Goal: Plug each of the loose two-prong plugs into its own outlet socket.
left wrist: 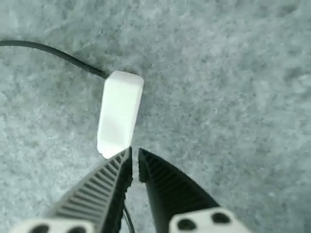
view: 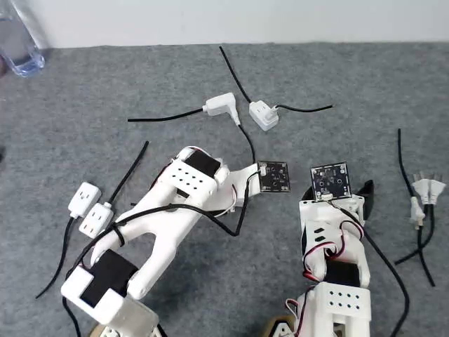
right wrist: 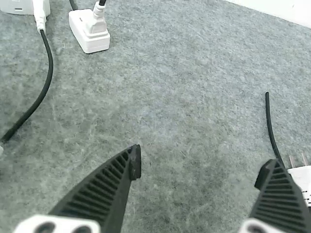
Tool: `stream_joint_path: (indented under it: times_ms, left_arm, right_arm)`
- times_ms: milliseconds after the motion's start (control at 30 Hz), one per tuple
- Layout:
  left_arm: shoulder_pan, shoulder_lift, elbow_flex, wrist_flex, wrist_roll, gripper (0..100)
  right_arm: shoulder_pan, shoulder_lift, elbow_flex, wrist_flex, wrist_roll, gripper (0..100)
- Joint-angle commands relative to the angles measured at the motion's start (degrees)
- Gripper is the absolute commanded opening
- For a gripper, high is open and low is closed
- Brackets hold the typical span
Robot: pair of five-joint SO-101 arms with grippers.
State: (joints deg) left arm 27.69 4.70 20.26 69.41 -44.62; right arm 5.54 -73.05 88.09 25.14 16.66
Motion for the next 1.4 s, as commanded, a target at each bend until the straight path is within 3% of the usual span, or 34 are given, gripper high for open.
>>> stream_joint_path:
  times_ms: [0,767,1067,1200,1367]
  left_arm:
    - [0.53,-1.14,0.75,-2.90,0.44,1]
    - [1.49,4.13,3.12,-13.71,0.44,1]
    - [-2.73,4.13,2.24,-20.57,0.44,1]
    - [-2.90,3.60,1.27,-19.08,0.70,1]
    - [-2.99,3.69,-8.04,-7.03,0.79,1]
  right_arm:
    - [0.04,-0.31,-0.79,-1.19,-0.35,36.8]
    - [1.27,-0.57,-0.88,-1.27,-0.62,36.8]
    - [1.19,-0.57,-0.88,-1.27,-0.53,36.8]
    - [1.19,-0.57,-0.88,-1.27,-0.53,36.8]
    - [1.19,-0.57,-0.88,-1.27,-0.53,36.8]
